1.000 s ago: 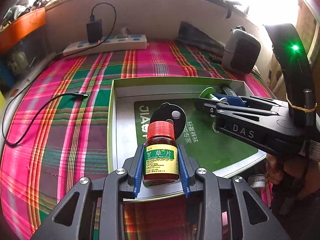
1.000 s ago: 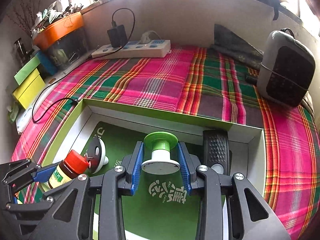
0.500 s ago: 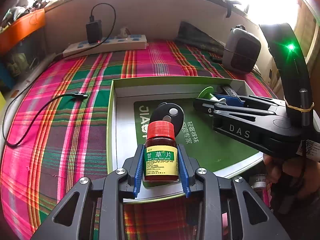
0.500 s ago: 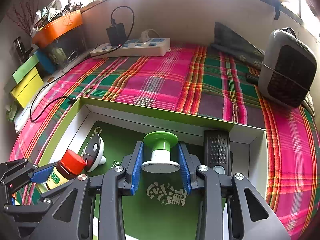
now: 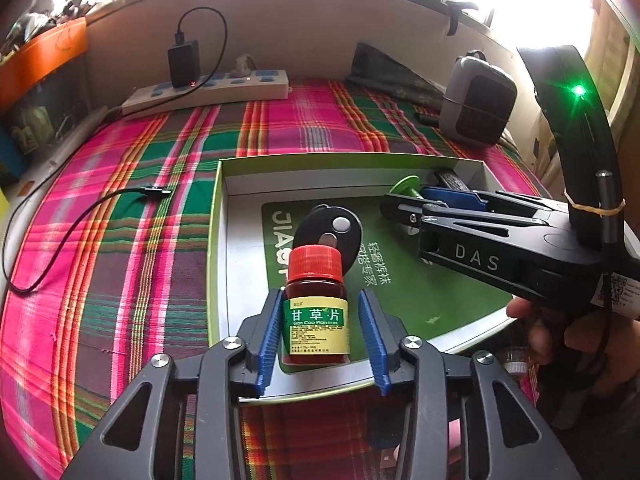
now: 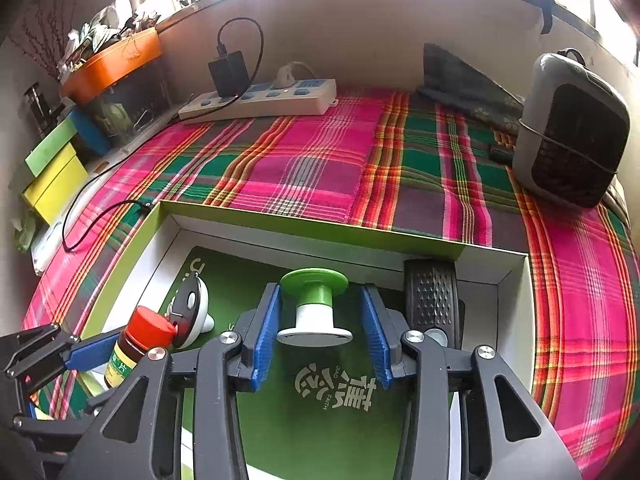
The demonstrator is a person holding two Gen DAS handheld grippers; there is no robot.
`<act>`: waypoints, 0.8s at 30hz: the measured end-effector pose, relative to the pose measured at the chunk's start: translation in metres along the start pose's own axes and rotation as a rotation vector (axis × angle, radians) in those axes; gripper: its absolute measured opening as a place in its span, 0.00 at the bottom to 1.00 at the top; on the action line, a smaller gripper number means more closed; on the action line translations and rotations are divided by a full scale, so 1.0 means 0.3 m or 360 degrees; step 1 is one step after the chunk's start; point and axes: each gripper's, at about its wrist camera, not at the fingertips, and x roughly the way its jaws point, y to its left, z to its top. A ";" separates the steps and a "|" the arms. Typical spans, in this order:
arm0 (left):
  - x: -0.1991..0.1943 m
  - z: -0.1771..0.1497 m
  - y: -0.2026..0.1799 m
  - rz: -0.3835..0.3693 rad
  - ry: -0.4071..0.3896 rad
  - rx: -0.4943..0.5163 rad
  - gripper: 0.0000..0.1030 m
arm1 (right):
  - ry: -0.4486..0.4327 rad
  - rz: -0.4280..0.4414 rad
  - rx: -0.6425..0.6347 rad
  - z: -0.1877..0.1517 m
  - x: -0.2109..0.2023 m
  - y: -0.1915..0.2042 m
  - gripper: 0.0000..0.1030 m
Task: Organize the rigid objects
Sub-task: 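Lower and open both tools, releasing the spool and bottle inside the box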
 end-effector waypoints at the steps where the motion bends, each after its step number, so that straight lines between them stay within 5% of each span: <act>1: 0.000 -0.001 -0.003 0.0000 0.0001 0.0009 0.39 | -0.0001 0.0002 0.0000 0.000 -0.002 0.000 0.41; 24: -0.091 -0.027 -0.018 0.0020 -0.0058 -0.0001 0.41 | -0.0097 0.0024 0.0023 -0.026 -0.117 0.033 0.41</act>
